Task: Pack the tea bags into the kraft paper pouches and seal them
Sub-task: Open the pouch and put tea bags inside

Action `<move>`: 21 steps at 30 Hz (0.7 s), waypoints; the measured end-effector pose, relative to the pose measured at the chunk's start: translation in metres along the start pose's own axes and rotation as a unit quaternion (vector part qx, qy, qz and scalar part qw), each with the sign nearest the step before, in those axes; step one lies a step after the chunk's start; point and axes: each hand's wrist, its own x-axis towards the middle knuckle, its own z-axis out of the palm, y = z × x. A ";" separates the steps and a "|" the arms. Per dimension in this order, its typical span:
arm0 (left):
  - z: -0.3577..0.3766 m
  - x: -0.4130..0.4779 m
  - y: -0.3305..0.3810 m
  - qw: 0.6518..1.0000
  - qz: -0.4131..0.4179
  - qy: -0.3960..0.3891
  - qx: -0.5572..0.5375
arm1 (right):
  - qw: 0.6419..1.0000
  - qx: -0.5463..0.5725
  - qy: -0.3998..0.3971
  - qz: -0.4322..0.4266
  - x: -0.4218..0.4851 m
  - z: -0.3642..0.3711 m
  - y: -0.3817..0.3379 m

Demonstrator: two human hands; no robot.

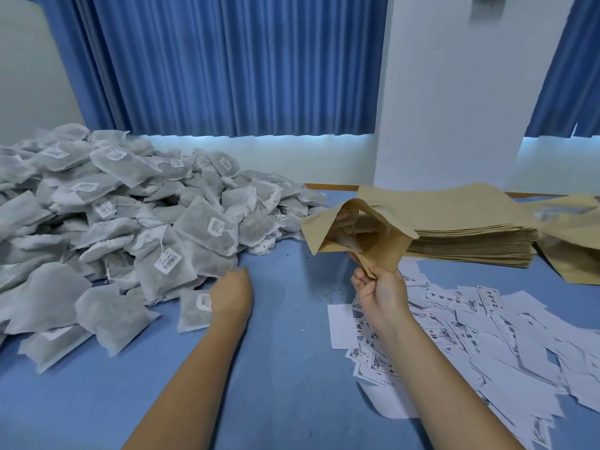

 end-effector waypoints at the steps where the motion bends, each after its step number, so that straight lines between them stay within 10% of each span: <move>1: 0.002 -0.005 0.008 0.999 0.048 0.001 -0.025 | 1.000 0.002 0.002 0.001 0.000 0.000 0.000; 6: -0.008 -0.020 0.036 0.902 0.278 0.025 -0.330 | 1.000 0.021 0.015 0.003 0.000 -0.003 -0.001; 9: -0.002 -0.006 0.026 0.967 0.131 0.134 -0.172 | 1.000 0.024 0.017 0.003 -0.001 -0.002 -0.002; 12: -0.003 0.005 0.005 0.994 -0.084 -0.025 -0.068 | 1.000 0.019 0.024 0.002 -0.001 -0.002 0.000; 21: -0.008 -0.004 0.021 0.990 -0.035 0.023 0.131 | 0.999 0.016 0.033 0.013 -0.001 -0.001 0.002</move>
